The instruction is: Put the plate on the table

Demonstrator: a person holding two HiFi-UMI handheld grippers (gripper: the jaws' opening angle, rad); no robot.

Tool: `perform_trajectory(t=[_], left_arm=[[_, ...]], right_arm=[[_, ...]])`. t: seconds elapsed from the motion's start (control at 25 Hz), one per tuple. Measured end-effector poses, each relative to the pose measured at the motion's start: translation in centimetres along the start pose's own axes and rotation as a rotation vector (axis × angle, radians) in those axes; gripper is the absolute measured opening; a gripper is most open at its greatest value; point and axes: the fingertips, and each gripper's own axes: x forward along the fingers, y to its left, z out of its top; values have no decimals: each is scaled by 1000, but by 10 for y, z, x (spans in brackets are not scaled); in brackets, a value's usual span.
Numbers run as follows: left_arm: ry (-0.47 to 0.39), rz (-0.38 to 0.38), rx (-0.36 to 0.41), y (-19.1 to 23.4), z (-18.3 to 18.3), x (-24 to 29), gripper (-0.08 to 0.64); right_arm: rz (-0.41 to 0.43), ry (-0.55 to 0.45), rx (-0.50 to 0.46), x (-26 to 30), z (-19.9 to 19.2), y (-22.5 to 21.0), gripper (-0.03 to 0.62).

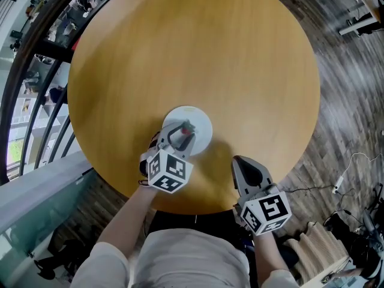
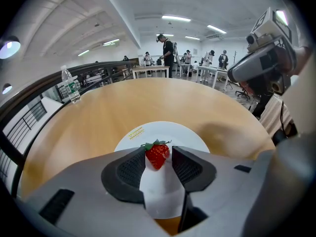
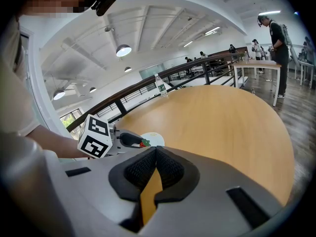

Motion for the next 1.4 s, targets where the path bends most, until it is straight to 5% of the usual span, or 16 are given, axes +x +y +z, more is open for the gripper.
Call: perform_trajectory(t=[0.48, 0.72, 1.04, 1.4], left_arm=[[-18, 15, -23, 2, 4, -17, 219], [-105, 3, -212, -4, 15, -70, 218], [-241, 65, -400, -8, 43, -185, 75], [-342, -5, -419, -79, 72, -247, 23]], right_arm=[[8, -22, -17, -7, 6, 6, 20], [14, -47, -58, -27, 22, 25, 20], [47, -115, -158, -73, 66, 56, 20], [130, -164, -215, -122, 93, 102, 20]])
